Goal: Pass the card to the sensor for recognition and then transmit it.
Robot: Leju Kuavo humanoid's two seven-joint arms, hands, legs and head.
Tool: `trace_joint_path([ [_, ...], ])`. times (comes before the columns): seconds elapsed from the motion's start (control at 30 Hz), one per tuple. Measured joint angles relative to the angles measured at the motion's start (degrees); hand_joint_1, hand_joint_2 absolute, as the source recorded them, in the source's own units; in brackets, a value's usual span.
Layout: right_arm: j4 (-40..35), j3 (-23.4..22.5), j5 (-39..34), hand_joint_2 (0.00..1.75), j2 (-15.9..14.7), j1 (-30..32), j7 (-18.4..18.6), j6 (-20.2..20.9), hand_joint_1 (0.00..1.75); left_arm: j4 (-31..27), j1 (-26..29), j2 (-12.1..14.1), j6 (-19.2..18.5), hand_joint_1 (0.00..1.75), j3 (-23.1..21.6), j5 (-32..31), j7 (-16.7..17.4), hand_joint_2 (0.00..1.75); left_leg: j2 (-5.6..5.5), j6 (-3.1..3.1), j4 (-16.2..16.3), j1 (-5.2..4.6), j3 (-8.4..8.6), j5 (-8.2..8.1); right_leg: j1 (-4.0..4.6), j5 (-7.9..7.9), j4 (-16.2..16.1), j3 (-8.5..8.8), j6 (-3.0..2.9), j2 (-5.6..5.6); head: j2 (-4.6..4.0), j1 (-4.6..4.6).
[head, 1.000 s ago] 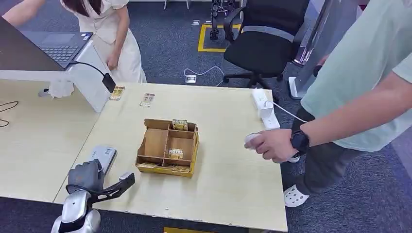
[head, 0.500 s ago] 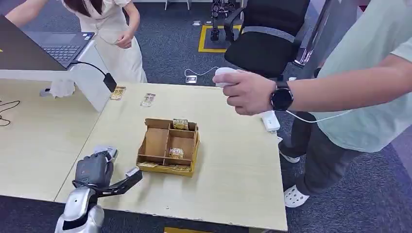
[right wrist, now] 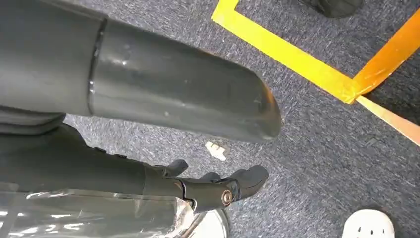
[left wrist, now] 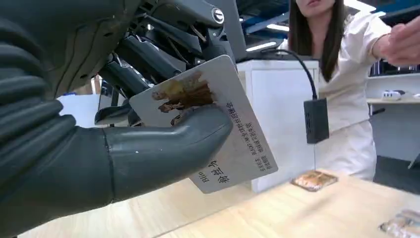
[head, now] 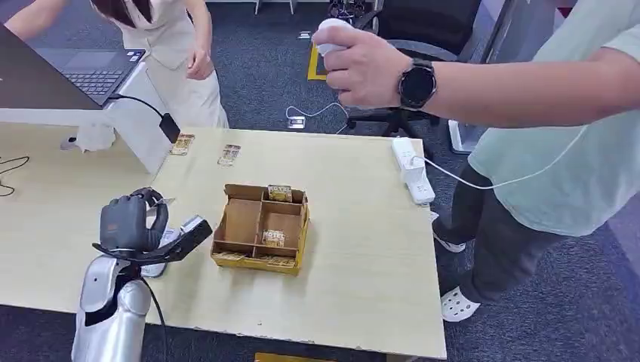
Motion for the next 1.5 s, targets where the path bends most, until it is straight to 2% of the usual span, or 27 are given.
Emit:
trace_joint_path([
  [0.23, 0.6, 0.0, 0.8, 0.00, 0.0, -0.1, -1.0, -0.3, 0.00, -0.6, -1.0, 0.0, 0.1, 1.75, 0.0, 0.9, -0.4, 1.75, -0.01, 0.00, 0.0, 0.00, -0.04, 0.00, 0.00, 0.00, 0.0, -0.05, 0.00, -0.01, 0.00, 0.00],
  [0.8, 2.5, 0.0, 3.5, 0.00, 0.0, -0.5, -3.2, -0.5, 0.00, -1.2, -10.9, 0.2, -2.2, 1.75, -1.1, 2.1, -0.4, 1.75, -0.03, 0.00, 0.0, 0.00, -0.08, 0.05, 0.00, 0.07, 0.0, -0.04, -0.02, -0.05, 0.00, 0.00],
  [1.23, 2.6, 0.0, 3.5, 0.00, 0.0, -0.6, -3.3, -0.5, 0.00, -1.2, -12.1, 0.2, -2.5, 1.75, -1.7, 2.5, -0.4, 1.75, -0.02, 0.00, 0.0, 0.00, -0.08, 0.05, 0.00, 0.07, 0.0, -0.05, -0.02, -0.03, 0.00, 0.00],
  [1.27, 2.6, 0.0, 3.5, 0.00, 0.0, -0.6, -3.3, -0.5, 0.00, -1.2, -12.2, 0.2, -2.6, 0.00, -1.7, 2.7, -0.4, 1.75, -0.02, 0.00, 0.0, 0.00, -0.09, 0.05, 0.00, 0.07, 0.0, -0.05, -0.02, -0.03, 0.00, 0.00],
  [1.43, 2.6, 0.0, 3.3, 0.00, 0.0, -0.6, -3.3, -0.5, 0.00, -1.2, -12.1, 0.2, -3.3, 0.00, -1.7, 4.3, -0.5, 1.75, -0.03, 0.00, 0.0, 0.00, -0.10, 0.05, 0.00, 0.07, 0.0, -0.05, -0.02, -0.05, 0.00, 0.00],
  [1.5, 2.6, 0.0, 2.8, 0.00, 0.0, -0.6, -3.1, -0.3, 0.00, -1.2, -12.2, 0.1, -5.0, 0.00, -1.7, 5.3, -0.4, 1.75, -0.03, 0.00, 0.0, 0.00, -0.10, 0.05, 0.00, 0.07, 0.0, -0.05, -0.02, -0.05, 0.00, 0.00],
])
